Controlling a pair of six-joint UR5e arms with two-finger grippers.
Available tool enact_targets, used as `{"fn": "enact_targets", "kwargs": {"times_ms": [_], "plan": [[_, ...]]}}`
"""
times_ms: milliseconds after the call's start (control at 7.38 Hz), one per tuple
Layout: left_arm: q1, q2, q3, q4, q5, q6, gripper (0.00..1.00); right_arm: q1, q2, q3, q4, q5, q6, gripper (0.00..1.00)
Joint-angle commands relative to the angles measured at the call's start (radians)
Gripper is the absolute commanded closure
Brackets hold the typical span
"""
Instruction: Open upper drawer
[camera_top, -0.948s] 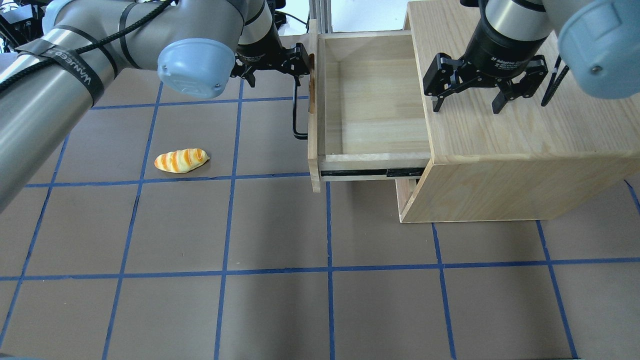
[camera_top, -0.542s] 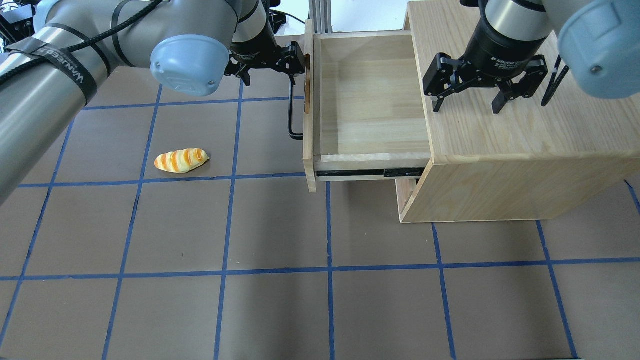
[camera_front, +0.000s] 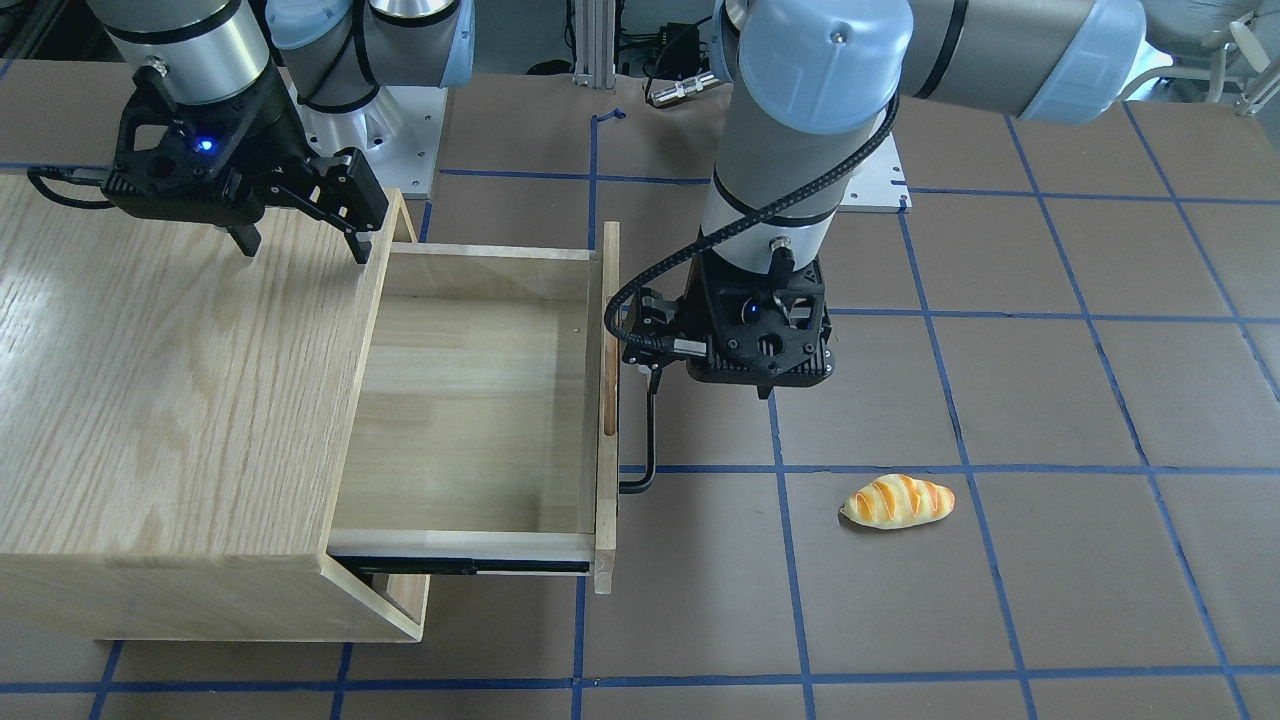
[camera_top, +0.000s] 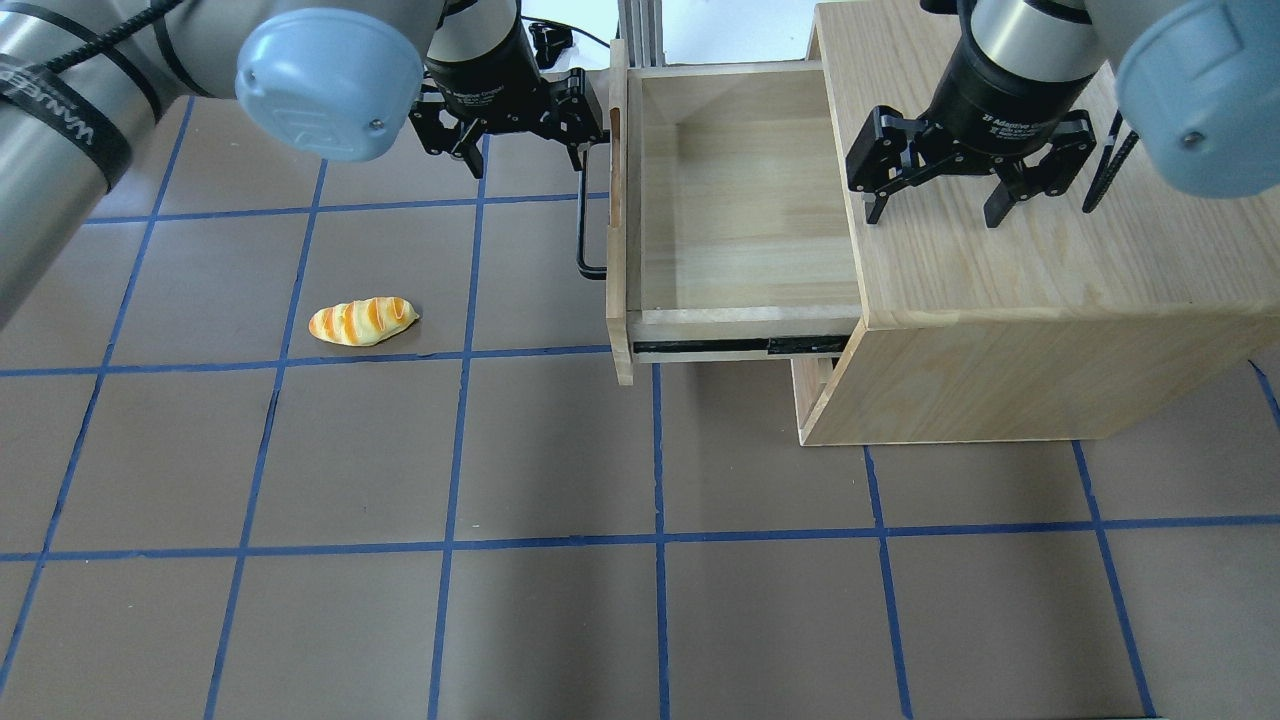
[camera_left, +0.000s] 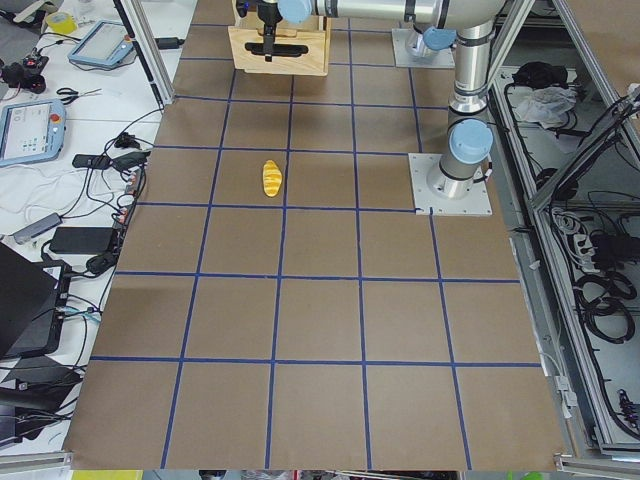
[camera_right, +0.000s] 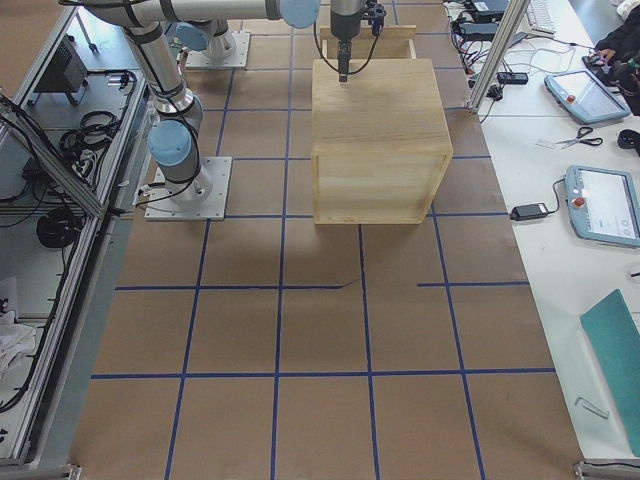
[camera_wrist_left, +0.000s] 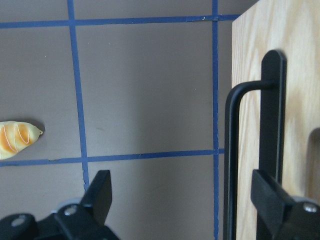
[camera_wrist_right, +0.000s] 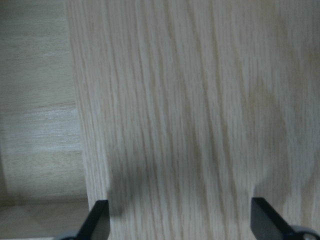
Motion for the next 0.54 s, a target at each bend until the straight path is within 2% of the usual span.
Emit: {"fn": "enact_targets", "kwargs": {"times_ms": [0,406], "plan": [[0.046,0.051,0.013,-0.041,-0.002,0.006,0.0,0.0,0.0,0.0,0.0,0.0,0.0,0.0],[0.089,0.125,-0.036,-0.119,0.011,0.021,0.0,0.0,0.0,0.0,0.0,0.0,0.0,0.0]]}}
